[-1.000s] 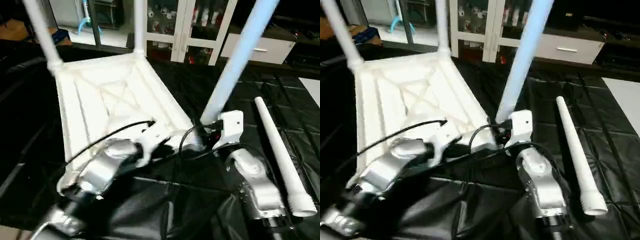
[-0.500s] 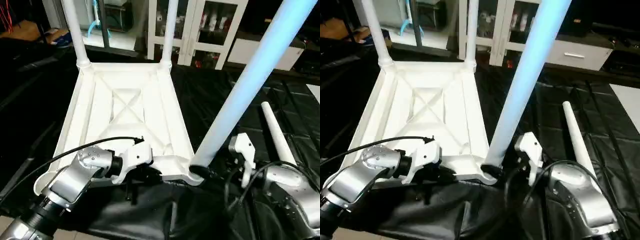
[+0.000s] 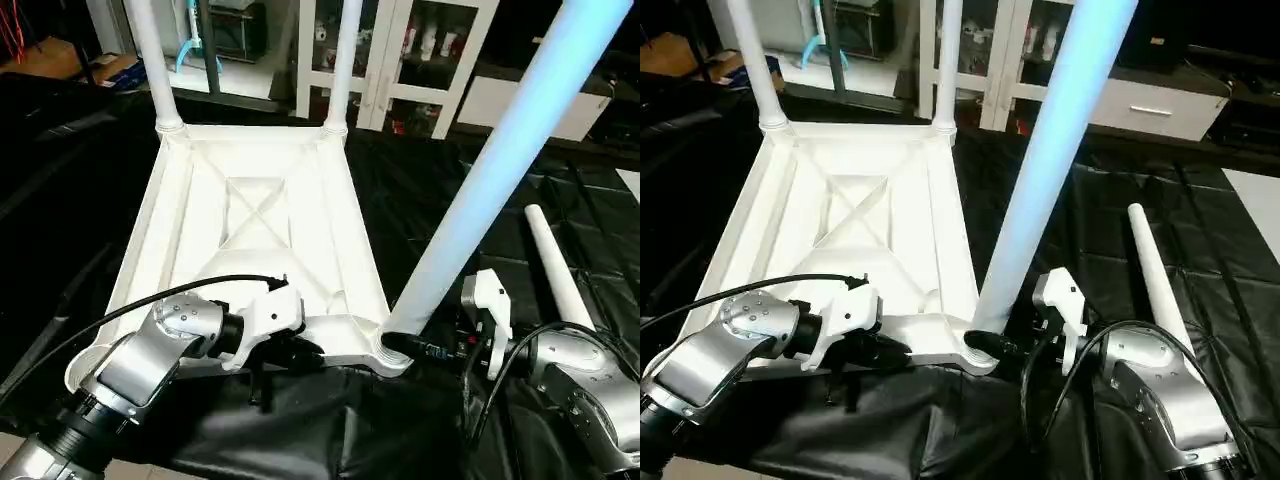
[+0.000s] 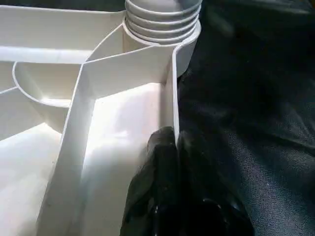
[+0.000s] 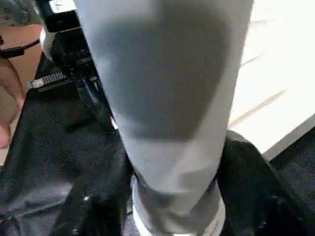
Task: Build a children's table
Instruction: Rotate leg to tighten
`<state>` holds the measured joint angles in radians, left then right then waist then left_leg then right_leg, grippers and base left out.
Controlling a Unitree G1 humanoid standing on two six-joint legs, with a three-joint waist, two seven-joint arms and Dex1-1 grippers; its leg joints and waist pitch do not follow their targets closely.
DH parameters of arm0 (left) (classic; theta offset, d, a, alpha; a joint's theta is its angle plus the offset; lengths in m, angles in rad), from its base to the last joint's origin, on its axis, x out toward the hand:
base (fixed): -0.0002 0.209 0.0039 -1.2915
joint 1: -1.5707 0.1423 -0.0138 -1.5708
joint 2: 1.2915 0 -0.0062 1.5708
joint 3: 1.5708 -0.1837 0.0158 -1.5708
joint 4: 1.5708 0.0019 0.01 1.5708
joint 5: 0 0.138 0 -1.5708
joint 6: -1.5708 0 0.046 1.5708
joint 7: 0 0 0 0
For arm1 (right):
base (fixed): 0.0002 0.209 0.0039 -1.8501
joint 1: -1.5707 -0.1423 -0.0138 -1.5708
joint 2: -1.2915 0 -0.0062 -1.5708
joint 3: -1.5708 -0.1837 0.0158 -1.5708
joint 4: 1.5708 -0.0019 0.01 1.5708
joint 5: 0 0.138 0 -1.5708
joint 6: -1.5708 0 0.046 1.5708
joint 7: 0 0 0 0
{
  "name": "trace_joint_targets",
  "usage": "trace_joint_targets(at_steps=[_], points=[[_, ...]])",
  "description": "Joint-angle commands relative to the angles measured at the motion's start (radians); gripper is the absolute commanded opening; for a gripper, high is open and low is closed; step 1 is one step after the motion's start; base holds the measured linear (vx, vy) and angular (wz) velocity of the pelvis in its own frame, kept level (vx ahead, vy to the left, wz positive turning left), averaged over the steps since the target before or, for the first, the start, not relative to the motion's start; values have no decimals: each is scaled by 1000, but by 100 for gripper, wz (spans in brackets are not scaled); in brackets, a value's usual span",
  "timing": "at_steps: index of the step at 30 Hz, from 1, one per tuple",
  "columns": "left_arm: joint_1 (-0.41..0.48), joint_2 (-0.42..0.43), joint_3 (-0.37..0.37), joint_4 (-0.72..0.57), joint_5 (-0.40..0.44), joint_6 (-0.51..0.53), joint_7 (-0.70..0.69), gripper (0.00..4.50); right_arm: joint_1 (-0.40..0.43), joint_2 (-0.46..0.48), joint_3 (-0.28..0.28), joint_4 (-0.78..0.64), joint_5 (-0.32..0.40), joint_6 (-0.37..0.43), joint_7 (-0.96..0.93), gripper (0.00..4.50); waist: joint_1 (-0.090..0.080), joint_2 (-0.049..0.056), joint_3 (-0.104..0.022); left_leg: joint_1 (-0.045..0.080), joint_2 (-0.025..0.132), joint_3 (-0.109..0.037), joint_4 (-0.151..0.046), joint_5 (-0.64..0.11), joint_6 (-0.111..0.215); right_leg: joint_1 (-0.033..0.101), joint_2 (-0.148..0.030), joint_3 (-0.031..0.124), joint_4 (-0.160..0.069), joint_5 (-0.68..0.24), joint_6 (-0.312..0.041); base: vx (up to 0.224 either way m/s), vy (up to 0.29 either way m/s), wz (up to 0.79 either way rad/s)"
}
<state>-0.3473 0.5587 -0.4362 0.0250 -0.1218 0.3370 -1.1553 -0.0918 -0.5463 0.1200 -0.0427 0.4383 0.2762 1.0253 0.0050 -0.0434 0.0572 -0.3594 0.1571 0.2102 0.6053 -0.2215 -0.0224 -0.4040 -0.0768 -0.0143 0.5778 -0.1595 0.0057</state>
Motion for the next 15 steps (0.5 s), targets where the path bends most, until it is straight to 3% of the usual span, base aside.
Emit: trace_joint_targets(at_steps=[1, 5, 7, 8, 9, 10, 11, 12, 14, 15], points=[[18, 7, -42, -2, 6, 6, -48, 0, -5, -6, -27, 11, 14, -8, 3, 224, -2, 4, -40, 15, 77, -40, -95, -267, 13, 22, -61, 34, -62, -315, -213, 0, 0, 0], [14, -2, -44, 0, 19, 22, -24, 0, -15, 17, -38, 35, -19, -25, -64, 206, -4, 4, -41, 13, 77, -40, -95, -259, 12, 22, -60, 34, -60, -295, -217, 0, 0, 0], [-5, -46, -28, 23, 35, 87, 58, 0, -54, 73, -54, 103, -109, -43, -244, 199, -8, 2, -39, 12, 77, -38, -96, -268, 2, 19, -60, 35, -62, -315, -215, 0, 0, 0], [-5, -46, -28, 23, 35, 87, 58, 0, -54, 73, -54, 103, -109, -43, -244, 199, -12, 3, -36, 12, 72, -40, -97, -295, -15, 15, -60, 33, -68, -371, -206, 0, 0, 0], [-12, -64, -21, 32, 39, 113, 89, 0, -67, 93, -61, 123, -135, -45, -307, 197, -16, 1, -37, 10, 73, -46, -98, -316, -30, 19, -63, 32, -68, -423, -186, 0, 0, 0], [-34, -126, 3, 54, 55, 190, 196, 0, -98, 158, -94, 157, -179, -3, -487, 196, -23, 0, -35, 9, 72, -46, -99, -332, -43, 15, -61, 34, -71, -449, -174, 0, 0, 0], [-34, -126, 3, 54, 55, 190, 196, 0, -98, 158, -94, 157, -179, -3, -487, 195, -26, 1, -34, 9, 70, -49, -99, -338, -50, 12, -62, 33, -75, -464, -169, -61, 4, -11], [-62, -224, 63, 94, 53, 290, 344, 0, -117, 217, -109, 177, -239, 38, -662, 194, -35, -4, -41, 8, 69, -53, -96, -354, -61, 17, -62, 30, -73, -492, -157, 0, 0, 0], [-93, -335, 129, 142, 35, 341, 481, 0, -125, 269, -103, 187, -316, 64, -815, 192, -41, -4, -40, 4, 67, -53, -96, -344, -71, 13, -60, 29, -78, -497, -149, 0, 0, 0], [-110, -380, 150, 170, 31, 334, 534, 0, -128, 307, -110, 198, -332, 69, -886, 191, -41, -7, -44, 9, 64, -51, -91, -340, -70, 8, -58, 29, -82, -487, -144, 0, 0, 0]])
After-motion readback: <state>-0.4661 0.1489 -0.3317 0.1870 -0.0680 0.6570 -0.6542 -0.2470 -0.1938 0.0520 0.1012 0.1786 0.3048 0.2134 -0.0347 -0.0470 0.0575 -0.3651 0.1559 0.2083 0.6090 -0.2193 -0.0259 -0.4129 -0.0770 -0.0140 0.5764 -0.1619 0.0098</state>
